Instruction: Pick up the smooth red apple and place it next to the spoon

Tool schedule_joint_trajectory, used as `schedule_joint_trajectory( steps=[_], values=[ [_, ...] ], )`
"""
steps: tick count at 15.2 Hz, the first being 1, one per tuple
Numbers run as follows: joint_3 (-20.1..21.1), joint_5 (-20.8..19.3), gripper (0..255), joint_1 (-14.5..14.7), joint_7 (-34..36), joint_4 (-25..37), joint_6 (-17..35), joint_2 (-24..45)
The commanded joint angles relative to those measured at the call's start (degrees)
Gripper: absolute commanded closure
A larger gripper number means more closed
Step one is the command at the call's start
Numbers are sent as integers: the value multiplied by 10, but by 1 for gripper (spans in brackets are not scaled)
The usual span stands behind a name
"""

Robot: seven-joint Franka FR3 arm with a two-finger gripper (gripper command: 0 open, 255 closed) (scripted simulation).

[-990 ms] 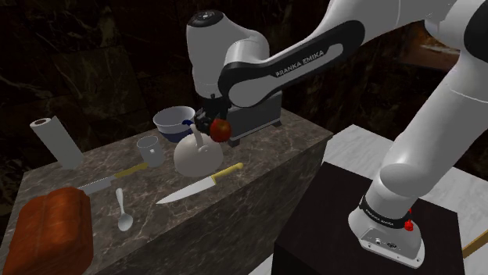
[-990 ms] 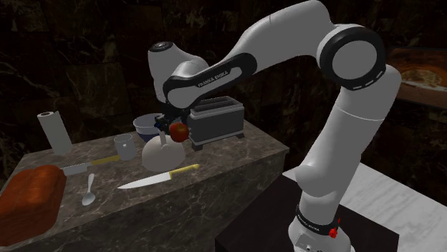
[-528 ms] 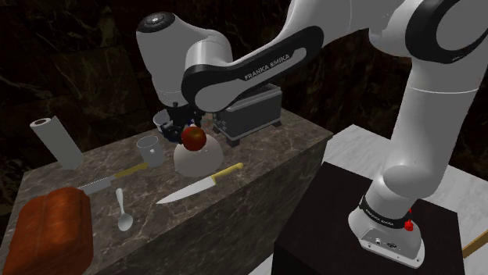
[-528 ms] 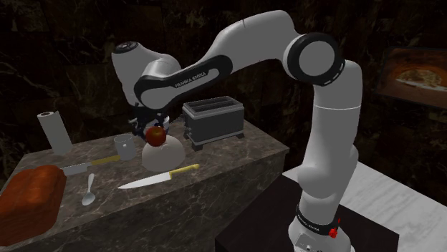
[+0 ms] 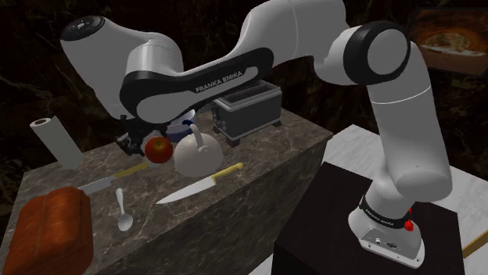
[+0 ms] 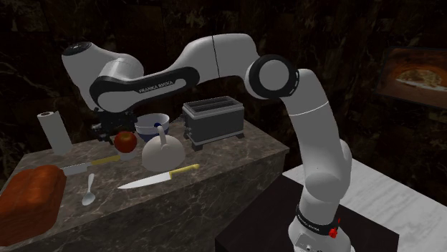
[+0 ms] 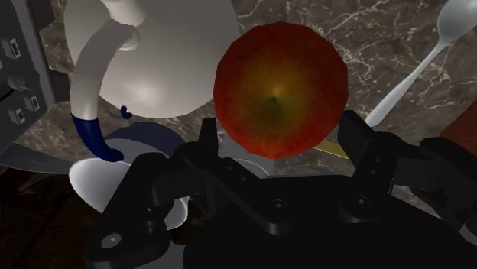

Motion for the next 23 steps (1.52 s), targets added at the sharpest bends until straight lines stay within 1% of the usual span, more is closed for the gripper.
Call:
schedule_joint_trajectory(
  steps=[1, 12, 23],
  values=[
    [-6, -11, 255, 13, 5, 21, -3, 22],
    [-13, -27, 255, 3, 39, -46, 64, 34],
    [-26, -52, 255, 2, 74, -90, 122, 59]
  ],
)
